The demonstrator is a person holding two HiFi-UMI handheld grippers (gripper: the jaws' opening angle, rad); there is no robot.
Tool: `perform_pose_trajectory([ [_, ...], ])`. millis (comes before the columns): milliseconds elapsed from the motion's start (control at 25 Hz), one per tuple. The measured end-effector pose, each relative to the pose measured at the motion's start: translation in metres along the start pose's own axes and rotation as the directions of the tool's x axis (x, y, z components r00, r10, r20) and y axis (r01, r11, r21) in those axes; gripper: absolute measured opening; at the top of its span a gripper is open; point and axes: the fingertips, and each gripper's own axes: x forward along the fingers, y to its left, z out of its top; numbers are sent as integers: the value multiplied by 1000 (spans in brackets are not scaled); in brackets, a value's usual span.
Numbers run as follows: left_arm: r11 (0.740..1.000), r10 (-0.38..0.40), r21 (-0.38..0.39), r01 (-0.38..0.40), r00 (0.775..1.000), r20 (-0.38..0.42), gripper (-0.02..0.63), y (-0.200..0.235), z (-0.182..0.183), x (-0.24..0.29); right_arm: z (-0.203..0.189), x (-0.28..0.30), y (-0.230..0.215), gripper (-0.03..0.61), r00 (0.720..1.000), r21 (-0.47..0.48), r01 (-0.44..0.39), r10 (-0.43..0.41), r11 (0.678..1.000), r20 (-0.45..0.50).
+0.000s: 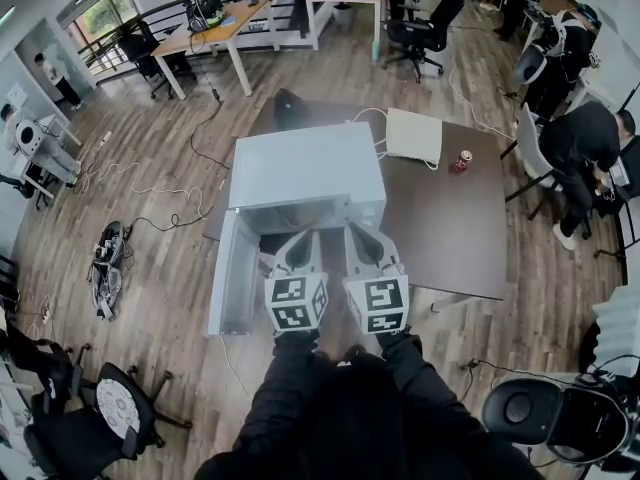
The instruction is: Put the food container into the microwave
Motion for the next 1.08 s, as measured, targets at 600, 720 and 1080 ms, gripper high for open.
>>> perform_pose_trajectory([
  [600, 1000, -10, 3, 10, 1000, -11, 34, 7, 1, 16, -1, 17, 0, 25, 1000, -17, -13, 13, 1000, -6],
  [720, 1000, -12, 1, 12, 1000, -13, 35, 7, 1, 20, -1, 20, -2, 25, 1000, -15, -18, 18, 1000, -12],
  [1080, 1000, -10, -2, 10, 1000, -24, 34, 9, 0, 28, -3, 26, -8, 25, 1000, -11, -17, 17, 1000, -22],
])
